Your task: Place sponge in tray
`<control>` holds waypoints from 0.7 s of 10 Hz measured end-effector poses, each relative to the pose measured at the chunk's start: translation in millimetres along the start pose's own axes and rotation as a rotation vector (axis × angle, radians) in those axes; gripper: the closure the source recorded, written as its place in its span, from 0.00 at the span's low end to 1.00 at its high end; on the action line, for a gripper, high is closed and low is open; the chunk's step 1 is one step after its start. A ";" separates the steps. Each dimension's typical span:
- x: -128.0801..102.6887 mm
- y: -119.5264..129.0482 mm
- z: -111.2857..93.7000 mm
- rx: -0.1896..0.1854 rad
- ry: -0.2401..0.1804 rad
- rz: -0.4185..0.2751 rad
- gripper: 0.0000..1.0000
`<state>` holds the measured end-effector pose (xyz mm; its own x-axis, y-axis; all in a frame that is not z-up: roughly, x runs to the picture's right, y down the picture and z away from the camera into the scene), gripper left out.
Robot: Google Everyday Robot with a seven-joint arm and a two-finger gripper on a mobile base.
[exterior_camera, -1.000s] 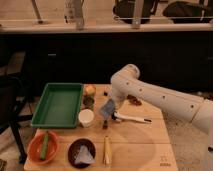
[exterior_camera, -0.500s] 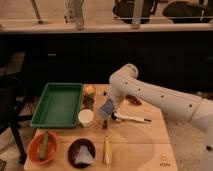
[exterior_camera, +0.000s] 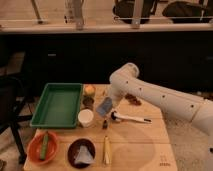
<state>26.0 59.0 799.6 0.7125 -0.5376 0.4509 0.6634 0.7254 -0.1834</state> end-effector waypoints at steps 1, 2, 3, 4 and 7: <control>-3.1 -9.7 -2.3 0.016 -0.006 -0.029 1.00; -5.1 -19.2 -5.1 0.032 -0.015 -0.054 1.00; -9.5 -29.7 -5.1 0.041 -0.024 -0.083 1.00; -16.3 -43.4 -3.1 0.047 -0.035 -0.119 1.00; -40.6 -87.5 10.2 0.052 -0.078 -0.227 1.00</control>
<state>-63.3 21.7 806.3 0.5251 -0.6563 0.5418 0.7908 0.6116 -0.0255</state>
